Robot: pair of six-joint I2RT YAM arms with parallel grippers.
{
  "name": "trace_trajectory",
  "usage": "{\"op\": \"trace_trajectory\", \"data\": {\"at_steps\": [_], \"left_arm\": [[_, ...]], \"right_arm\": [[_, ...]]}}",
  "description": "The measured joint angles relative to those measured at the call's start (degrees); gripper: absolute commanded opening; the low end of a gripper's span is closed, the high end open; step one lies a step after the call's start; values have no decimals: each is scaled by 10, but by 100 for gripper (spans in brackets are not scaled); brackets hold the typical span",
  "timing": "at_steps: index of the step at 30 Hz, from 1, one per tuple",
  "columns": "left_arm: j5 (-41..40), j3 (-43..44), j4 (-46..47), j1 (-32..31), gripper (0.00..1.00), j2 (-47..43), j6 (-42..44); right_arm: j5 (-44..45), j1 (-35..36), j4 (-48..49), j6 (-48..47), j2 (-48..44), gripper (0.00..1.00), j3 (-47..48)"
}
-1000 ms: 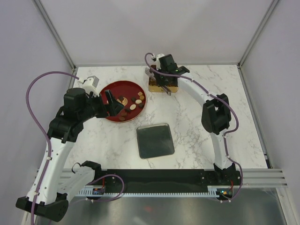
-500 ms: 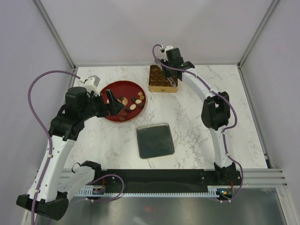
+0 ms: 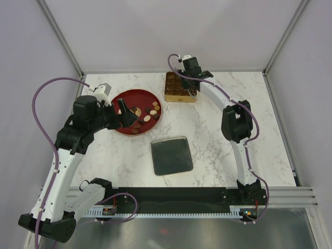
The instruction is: Pack the chocolate
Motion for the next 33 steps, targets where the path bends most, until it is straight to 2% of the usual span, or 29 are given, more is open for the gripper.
{"op": "trace_trajectory", "data": {"at_steps": [10, 20, 28, 33], "left_arm": [[0, 0, 0, 0, 98, 1, 0], [0, 0, 0, 0, 99, 1, 0], [-6, 16, -9, 0, 99, -1, 0], [-5, 17, -13, 0, 99, -8, 0]], "right_arm": [[7, -1, 5, -3, 0, 46, -24], [4, -1, 5, -3, -7, 45, -29], [-29, 7, 7, 2, -76, 45, -54], [-46, 44, 21, 3, -115, 45, -70]]}}
